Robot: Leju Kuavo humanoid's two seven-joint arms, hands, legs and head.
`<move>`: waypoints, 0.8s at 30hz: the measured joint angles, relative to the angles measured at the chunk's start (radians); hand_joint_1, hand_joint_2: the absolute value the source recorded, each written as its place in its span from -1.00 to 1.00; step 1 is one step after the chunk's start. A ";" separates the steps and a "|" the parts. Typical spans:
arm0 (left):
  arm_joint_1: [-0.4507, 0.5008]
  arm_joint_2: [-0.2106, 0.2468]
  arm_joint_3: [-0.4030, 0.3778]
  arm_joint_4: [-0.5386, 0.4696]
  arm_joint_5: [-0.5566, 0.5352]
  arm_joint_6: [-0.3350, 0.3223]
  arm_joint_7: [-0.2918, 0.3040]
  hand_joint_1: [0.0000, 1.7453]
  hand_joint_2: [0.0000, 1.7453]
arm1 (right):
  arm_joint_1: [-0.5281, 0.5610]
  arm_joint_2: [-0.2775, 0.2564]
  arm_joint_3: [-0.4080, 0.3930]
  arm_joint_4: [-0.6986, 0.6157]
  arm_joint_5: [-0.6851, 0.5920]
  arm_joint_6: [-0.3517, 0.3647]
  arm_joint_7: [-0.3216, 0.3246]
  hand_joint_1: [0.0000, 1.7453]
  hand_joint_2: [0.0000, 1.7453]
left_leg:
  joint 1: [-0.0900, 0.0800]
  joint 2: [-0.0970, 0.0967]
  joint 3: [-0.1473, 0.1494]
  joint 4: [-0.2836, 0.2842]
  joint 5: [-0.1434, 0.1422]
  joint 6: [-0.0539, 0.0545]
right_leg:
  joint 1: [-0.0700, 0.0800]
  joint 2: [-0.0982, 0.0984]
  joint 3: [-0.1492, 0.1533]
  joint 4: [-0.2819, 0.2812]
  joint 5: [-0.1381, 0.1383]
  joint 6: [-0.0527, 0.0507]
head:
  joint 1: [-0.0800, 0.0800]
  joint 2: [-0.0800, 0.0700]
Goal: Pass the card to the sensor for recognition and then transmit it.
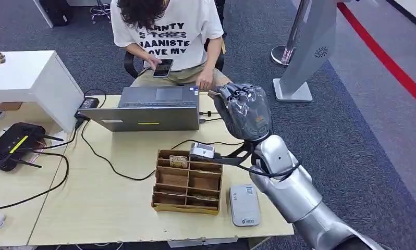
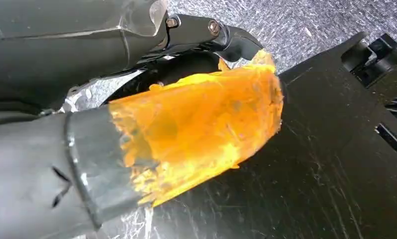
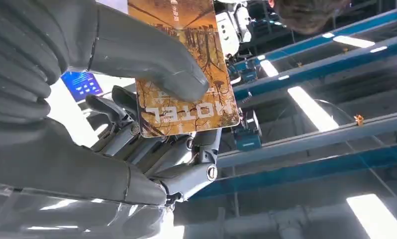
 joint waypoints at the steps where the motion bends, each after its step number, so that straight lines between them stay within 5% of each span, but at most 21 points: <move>1: 0.000 0.000 0.000 0.000 0.000 0.000 0.000 -1.00 -1.00 | -0.003 0.001 0.001 0.005 0.000 0.000 0.000 1.00 1.00 | 0.000 0.000 0.000 0.000 0.000 0.000 | 0.000 0.000 0.000 0.000 0.000 0.000 | 0.000 0.000; 8: -0.002 0.000 0.000 0.000 -0.029 -0.011 0.003 -1.00 -1.00 | -0.044 0.004 0.011 0.057 0.088 0.007 0.028 1.00 1.00 | 0.000 0.000 -0.001 0.000 0.000 0.000 | 0.000 0.000 -0.001 0.000 0.000 0.000 | 0.000 0.000; 24: -0.027 0.000 -0.001 0.000 -0.105 -0.038 0.023 -1.00 -1.00 | -0.207 0.051 0.047 0.407 0.302 -0.042 0.103 1.00 1.00 | 0.000 0.000 -0.001 0.000 0.002 0.000 | 0.000 0.000 -0.001 0.000 0.001 0.000 | 0.000 0.000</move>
